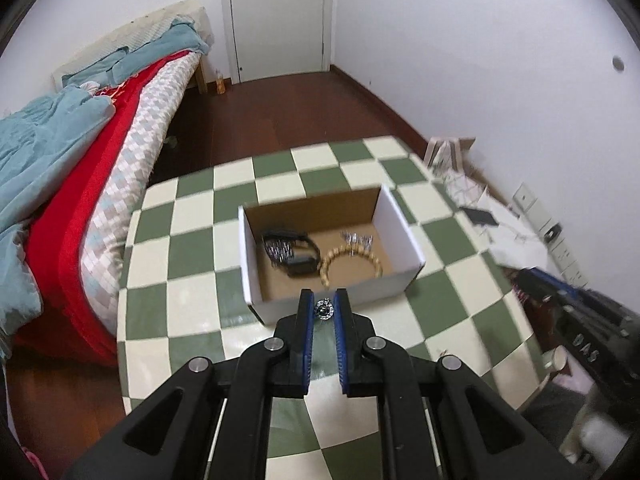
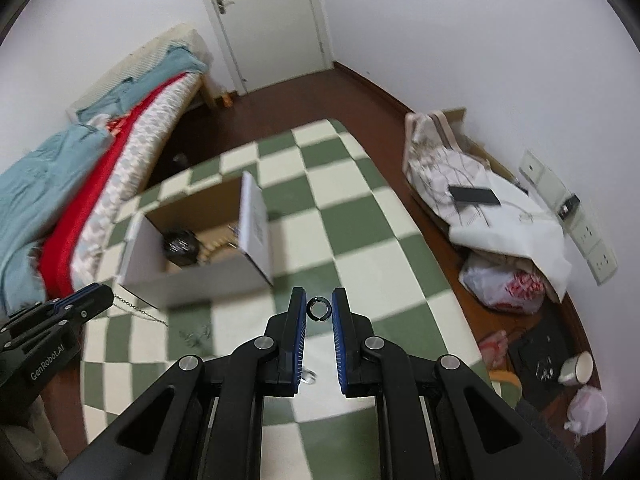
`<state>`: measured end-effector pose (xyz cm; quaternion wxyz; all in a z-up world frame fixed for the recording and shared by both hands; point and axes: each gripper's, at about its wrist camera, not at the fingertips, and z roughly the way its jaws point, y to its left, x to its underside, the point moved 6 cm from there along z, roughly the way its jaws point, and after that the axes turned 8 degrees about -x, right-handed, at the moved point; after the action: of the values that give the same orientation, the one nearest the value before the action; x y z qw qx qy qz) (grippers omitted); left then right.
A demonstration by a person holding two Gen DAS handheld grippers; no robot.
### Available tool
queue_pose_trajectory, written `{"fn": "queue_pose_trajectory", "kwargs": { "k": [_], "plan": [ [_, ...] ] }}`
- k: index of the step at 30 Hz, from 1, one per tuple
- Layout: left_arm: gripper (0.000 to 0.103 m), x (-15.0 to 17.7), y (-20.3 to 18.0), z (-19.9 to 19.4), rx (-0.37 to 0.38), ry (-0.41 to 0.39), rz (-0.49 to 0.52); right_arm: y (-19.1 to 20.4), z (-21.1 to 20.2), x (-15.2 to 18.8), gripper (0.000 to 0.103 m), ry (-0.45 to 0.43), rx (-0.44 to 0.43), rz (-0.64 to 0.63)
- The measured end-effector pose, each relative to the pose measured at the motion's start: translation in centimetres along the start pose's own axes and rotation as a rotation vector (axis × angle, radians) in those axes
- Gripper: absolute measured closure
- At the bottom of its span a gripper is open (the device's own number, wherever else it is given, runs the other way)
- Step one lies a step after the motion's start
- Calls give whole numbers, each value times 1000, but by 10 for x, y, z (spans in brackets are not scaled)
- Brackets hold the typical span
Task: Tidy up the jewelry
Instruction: 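Carry the chain and ring over the box with both grippers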
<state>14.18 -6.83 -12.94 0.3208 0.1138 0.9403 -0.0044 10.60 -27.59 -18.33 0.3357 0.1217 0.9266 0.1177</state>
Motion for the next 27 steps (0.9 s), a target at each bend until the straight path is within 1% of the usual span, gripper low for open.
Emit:
{"fn": "queue_pose_trajectory", "kwargs": {
  "k": [6, 9, 12, 14, 18, 20, 23, 27],
  "plan": [
    [96, -40, 19, -35, 45, -57, -42, 38, -11, -35, 89, -18, -75, -52],
    [96, -59, 27, -46, 62, -77, -57, 53, -13, -52, 89, -27, -112, -66],
    [96, -75, 33, -48, 66, -90, -66, 70, -15, -71, 89, -35, -147, -78],
    [96, -82, 35, -42, 73, -77, -63, 81, -14, -82, 89, -38, -163, -93],
    [96, -81, 40, -8, 84, 2, -86, 98, -4, -96, 89, -14, -184, -118],
    [96, -73, 41, 16, 94, 63, -100, 104, 6, -101, 89, 15, -192, -128],
    [96, -59, 40, 47, 85, 132, -103, 110, 24, -103, 89, 63, -197, -142],
    [96, -44, 39, 75, 97, 208, -110, 110, 56, -103, 89, 140, -201, -145]
  ]
}}
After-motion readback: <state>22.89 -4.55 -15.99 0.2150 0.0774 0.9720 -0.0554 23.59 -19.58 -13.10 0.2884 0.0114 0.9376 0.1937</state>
